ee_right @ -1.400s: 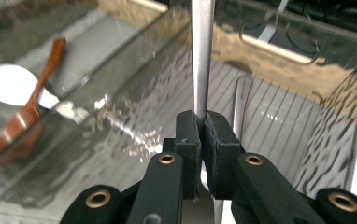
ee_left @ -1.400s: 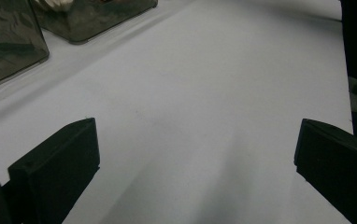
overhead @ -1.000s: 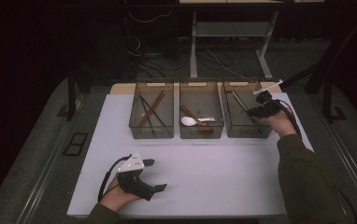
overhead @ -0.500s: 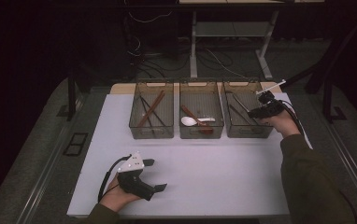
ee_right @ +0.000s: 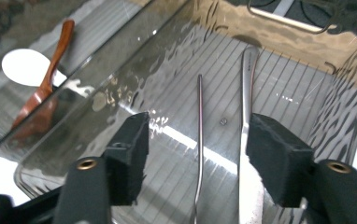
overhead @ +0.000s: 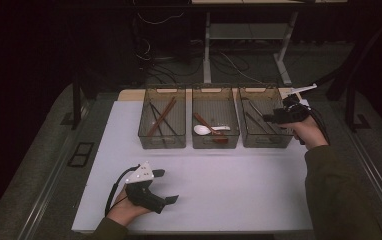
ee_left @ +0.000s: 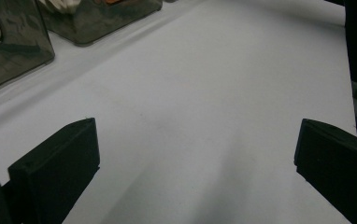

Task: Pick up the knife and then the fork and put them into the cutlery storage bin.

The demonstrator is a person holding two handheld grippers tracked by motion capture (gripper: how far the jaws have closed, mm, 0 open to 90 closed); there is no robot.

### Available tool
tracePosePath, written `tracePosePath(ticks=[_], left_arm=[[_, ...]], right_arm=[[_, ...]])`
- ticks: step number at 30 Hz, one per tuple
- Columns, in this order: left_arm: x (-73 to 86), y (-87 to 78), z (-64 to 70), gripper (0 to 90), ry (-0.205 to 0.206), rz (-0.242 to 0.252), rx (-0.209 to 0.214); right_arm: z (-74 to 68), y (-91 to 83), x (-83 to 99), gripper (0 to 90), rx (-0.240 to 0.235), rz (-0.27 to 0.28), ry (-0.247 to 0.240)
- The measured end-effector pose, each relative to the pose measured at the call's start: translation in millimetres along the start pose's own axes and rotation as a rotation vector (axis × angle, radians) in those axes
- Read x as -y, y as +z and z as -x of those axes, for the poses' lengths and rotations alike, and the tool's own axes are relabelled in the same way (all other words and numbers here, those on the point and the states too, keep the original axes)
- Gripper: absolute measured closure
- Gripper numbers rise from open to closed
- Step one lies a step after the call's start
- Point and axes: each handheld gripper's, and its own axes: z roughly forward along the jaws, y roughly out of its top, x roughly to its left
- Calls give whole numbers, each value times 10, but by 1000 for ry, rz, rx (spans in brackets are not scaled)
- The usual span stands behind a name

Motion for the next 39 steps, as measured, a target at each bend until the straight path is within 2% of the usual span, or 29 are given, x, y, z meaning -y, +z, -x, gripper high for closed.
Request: tracePosePath(ticks=[4, 6, 10, 20, 28, 30, 34, 39], left_arm=[[-5, -1, -6, 0, 0, 2, -3], [-5, -4, 0, 0, 1, 0, -3], [-2, -15, -1, 0, 1, 4, -2], [2, -14, -1, 0, 6, 0, 0], [1, -17, 7, 0, 6, 2, 0], [0, -21, 7, 0, 8, 3, -1], [-1, -29, 2, 0, 2, 7, -5], [-2, -32, -3, 0, 2, 9, -6]], right_arm=[[-36, -32, 24, 291, -19, 20, 23], [-68, -58, 48, 284, -25, 32, 25], [-155, -154, 122, 278, -66, 91, 22], [-413, -338, 319, 244, -119, 152, -55], [-626, -475, 509, 202, -145, 203, -98], [-699, -509, 560, 197, -167, 216, -104], [-847, -538, 671, 184, -176, 221, -146], [-960, -532, 812, 182, -186, 235, -165]])
